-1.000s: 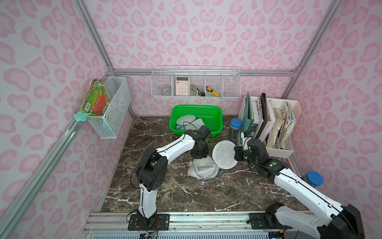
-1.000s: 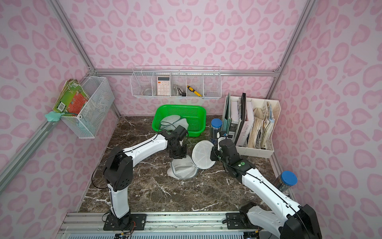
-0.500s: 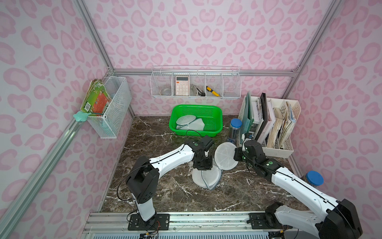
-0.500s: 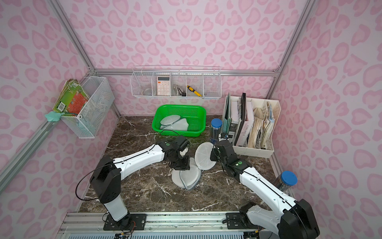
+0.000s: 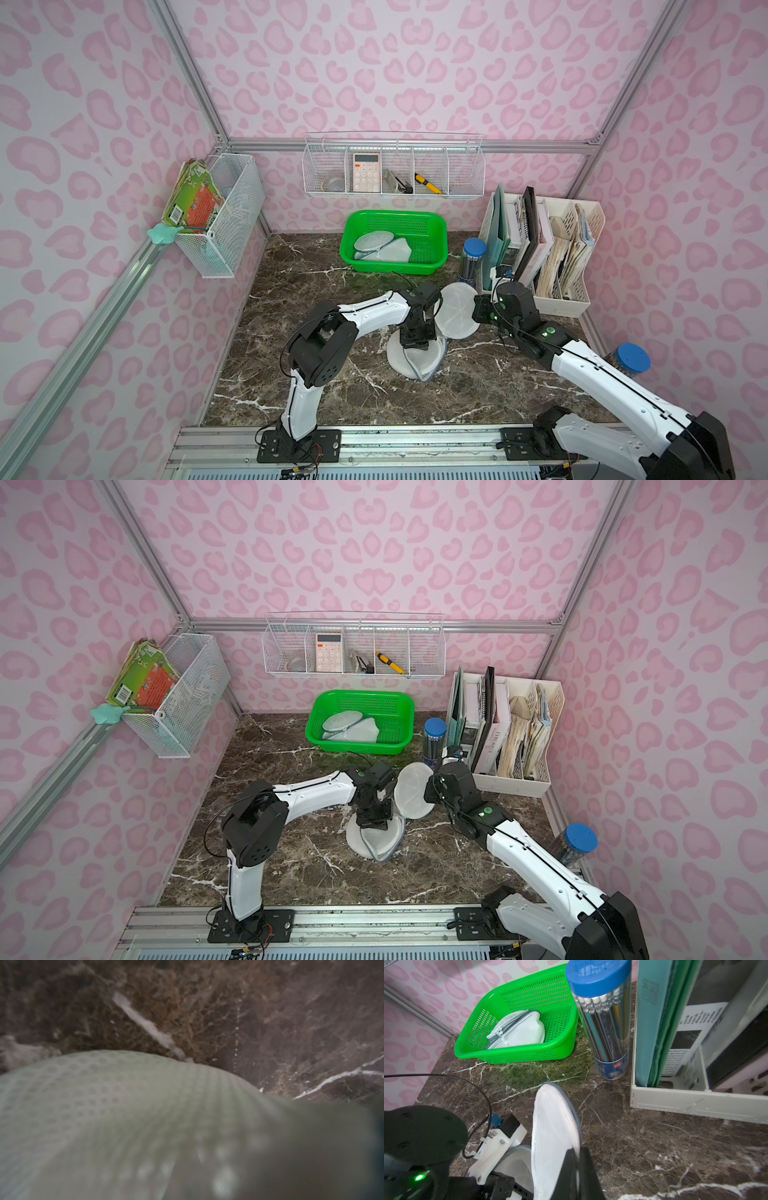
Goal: Turn the laundry bag inside out
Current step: Turn over the laundry bag at the center of the board.
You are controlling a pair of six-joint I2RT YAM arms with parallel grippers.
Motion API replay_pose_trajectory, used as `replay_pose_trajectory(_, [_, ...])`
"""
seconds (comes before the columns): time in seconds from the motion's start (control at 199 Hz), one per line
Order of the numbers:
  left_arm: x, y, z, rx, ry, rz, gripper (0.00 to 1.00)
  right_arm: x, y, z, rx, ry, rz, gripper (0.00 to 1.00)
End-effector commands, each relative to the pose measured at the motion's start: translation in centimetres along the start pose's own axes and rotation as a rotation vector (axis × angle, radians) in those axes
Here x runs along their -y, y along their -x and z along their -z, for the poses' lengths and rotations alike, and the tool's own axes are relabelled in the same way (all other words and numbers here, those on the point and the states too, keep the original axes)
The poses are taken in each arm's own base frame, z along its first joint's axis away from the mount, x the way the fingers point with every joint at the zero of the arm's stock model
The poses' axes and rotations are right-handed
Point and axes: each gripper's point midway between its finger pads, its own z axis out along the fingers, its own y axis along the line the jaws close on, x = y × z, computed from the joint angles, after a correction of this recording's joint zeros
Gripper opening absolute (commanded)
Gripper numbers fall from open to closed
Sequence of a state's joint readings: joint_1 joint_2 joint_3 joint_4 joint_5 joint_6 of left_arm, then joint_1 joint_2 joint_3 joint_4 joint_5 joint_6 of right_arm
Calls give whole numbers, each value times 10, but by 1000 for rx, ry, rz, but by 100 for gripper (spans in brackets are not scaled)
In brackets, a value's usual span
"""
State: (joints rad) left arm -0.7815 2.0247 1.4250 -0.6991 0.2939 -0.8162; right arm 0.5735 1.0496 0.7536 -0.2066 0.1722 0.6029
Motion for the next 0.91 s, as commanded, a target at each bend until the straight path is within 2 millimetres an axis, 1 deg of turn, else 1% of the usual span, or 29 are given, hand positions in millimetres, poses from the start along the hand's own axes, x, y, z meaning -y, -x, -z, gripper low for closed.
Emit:
replay_pose_trajectory(0.0, [-19,4,-12,-1,62,61,1,-3,10,7,20,15,-23,0])
replay_pose_trajectory(0.121, [-35,2,-22,-18,116,79,0,-4,26,18,43,29,-40,0])
replay_pose_trajectory(0.241, [-44,3,-26,-23,140,102,0,-11,56,32,77,60,-45,0])
replay_pose_trajectory(0.347, [-49,5,-28,-20,155,113,0,-28,83,43,103,102,-23,0])
replay_pose_trajectory(0.413, [-52,6,-28,-18,161,113,0,-39,96,46,105,130,-12,0])
replay_pose_trajectory(0.553, [-54,8,-31,-15,174,108,0,-65,122,47,99,215,-19,0])
replay_pose_trajectory(0.664, [-54,8,-31,-4,179,96,0,-80,144,43,99,277,-36,0])
replay_pose_trajectory(0.724, [-53,9,-27,6,182,87,0,-84,155,41,116,299,-38,0])
replay_pose_trajectory(0.775, [-51,10,-19,20,182,80,0,-84,159,38,125,290,-23,0])
replay_pose_trajectory(0.83, [-47,11,-5,43,170,68,5,-78,155,32,121,259,-12,0])
replay_pose_trajectory(0.901, [-39,10,13,71,137,54,8,-70,145,25,104,234,-5,0])
